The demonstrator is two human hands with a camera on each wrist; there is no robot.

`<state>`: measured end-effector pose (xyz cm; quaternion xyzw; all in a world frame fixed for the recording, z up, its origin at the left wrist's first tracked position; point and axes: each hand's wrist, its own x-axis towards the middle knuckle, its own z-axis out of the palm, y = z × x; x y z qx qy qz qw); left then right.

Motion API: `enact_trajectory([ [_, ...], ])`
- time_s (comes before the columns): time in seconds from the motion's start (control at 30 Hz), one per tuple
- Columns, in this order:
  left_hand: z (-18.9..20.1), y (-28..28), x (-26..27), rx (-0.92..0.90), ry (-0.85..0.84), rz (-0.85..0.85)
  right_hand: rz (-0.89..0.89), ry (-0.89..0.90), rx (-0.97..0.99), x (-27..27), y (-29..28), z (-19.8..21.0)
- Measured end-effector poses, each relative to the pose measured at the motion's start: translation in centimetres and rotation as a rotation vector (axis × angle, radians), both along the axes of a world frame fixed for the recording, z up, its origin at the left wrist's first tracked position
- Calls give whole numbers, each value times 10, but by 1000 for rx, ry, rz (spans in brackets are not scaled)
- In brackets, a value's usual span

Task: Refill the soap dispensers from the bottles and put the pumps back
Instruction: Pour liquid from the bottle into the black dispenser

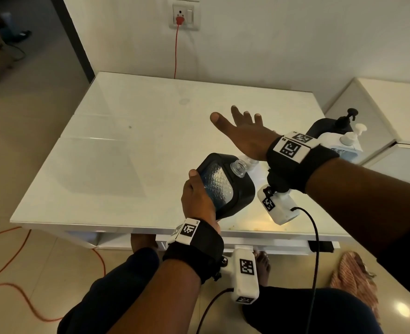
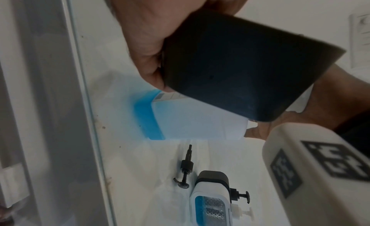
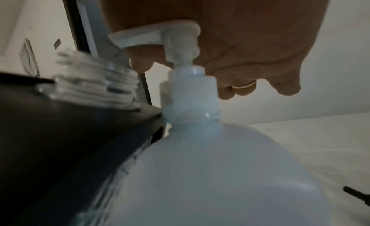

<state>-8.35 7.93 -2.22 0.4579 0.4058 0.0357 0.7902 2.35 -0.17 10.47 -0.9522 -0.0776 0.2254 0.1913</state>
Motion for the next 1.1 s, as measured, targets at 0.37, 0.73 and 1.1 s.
enact_trajectory([
  [0.37,3,2,0,9,10,22,-1,11,3,0,4,2],
  [0.73,-2,0,0,0,-13,9,-9,-3,-15,-1,2,-4],
  [1.1,3,-1,-1,-2,5,-10,-13,5,17,0,1,-1],
])
